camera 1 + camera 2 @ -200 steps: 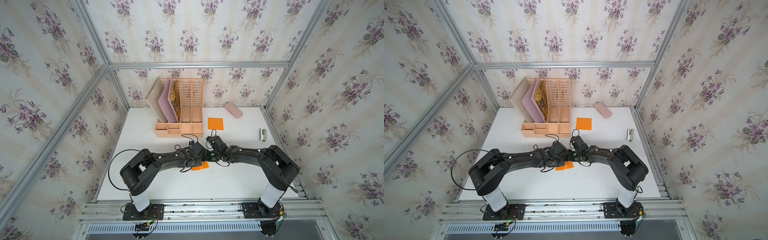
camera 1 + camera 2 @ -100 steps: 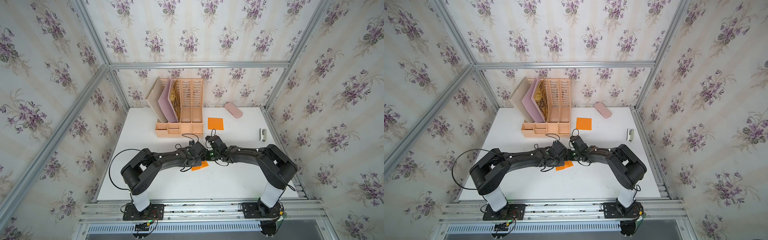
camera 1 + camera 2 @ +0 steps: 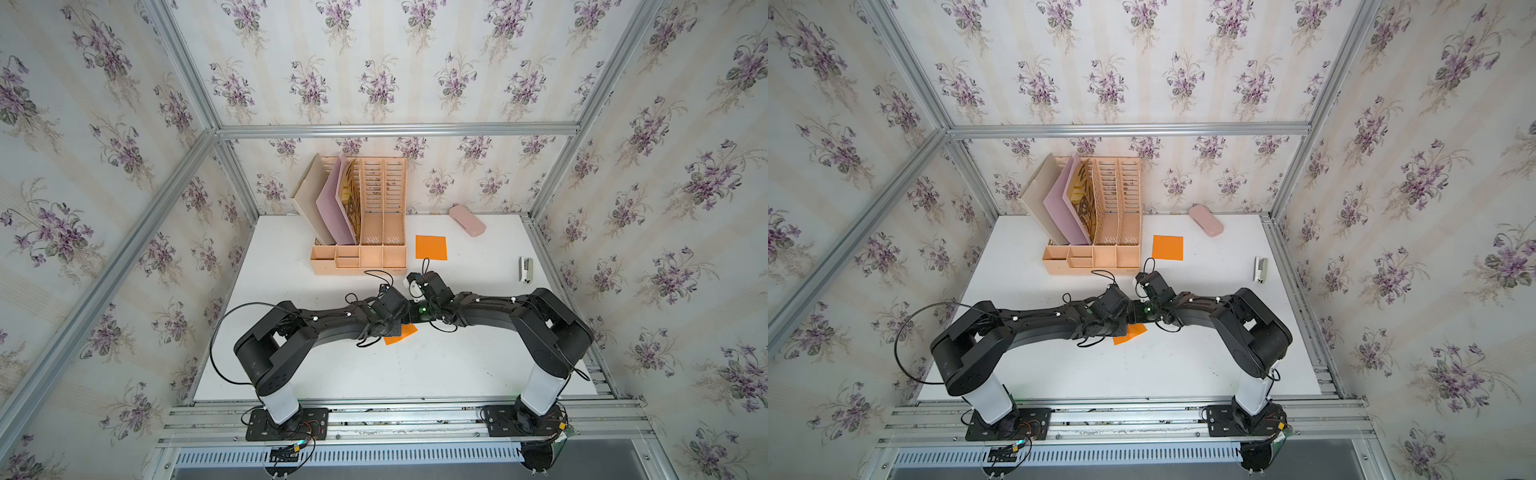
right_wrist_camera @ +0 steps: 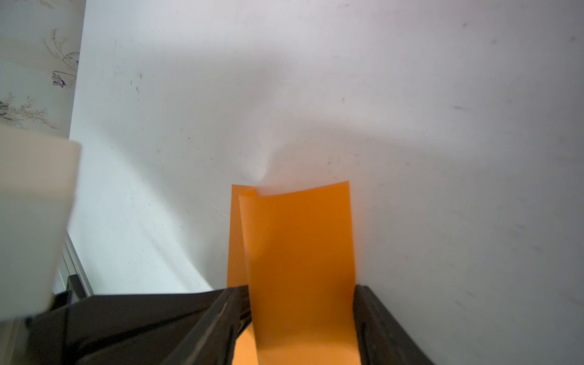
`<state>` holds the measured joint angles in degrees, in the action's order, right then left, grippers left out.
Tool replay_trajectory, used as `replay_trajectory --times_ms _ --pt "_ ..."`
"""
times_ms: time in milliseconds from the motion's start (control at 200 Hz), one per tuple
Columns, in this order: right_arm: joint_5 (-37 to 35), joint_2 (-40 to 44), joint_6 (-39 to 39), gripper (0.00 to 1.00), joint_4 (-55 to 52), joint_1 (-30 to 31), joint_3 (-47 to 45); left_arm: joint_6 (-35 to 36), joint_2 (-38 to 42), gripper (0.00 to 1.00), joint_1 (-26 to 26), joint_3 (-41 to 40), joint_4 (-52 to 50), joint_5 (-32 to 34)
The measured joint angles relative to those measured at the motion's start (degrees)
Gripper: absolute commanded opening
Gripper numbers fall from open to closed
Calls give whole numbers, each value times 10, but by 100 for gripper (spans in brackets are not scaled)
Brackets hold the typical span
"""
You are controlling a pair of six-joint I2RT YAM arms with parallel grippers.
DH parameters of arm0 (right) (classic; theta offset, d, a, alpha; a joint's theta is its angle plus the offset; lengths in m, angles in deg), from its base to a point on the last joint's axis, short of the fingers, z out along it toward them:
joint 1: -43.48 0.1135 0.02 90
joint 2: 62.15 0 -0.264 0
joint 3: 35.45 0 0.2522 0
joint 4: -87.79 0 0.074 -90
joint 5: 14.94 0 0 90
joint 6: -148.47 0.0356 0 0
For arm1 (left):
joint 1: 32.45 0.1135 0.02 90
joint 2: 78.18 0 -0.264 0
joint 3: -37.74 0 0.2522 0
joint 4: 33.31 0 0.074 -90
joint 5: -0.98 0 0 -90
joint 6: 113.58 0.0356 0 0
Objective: Fold the square paper along the opposite sides
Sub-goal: Pick up the paper from the center of the board.
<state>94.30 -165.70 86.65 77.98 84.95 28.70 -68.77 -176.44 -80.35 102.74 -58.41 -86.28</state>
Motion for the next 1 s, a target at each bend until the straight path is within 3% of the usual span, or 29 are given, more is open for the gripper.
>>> replay_trajectory --times_ms 530,744,829,999 --pt "29 -21 -64 56 -27 0 28 43 31 0 9 -44 66 -28" --pt "28 -26 -82 43 -36 -1 37 47 33 0 10 -45 79 -30" --pt "29 -28 -86 33 -38 -1 38 48 36 0 10 -48 85 -30" --pt "31 -30 -87 30 -42 -1 42 50 44 0 10 -51 90 -28"
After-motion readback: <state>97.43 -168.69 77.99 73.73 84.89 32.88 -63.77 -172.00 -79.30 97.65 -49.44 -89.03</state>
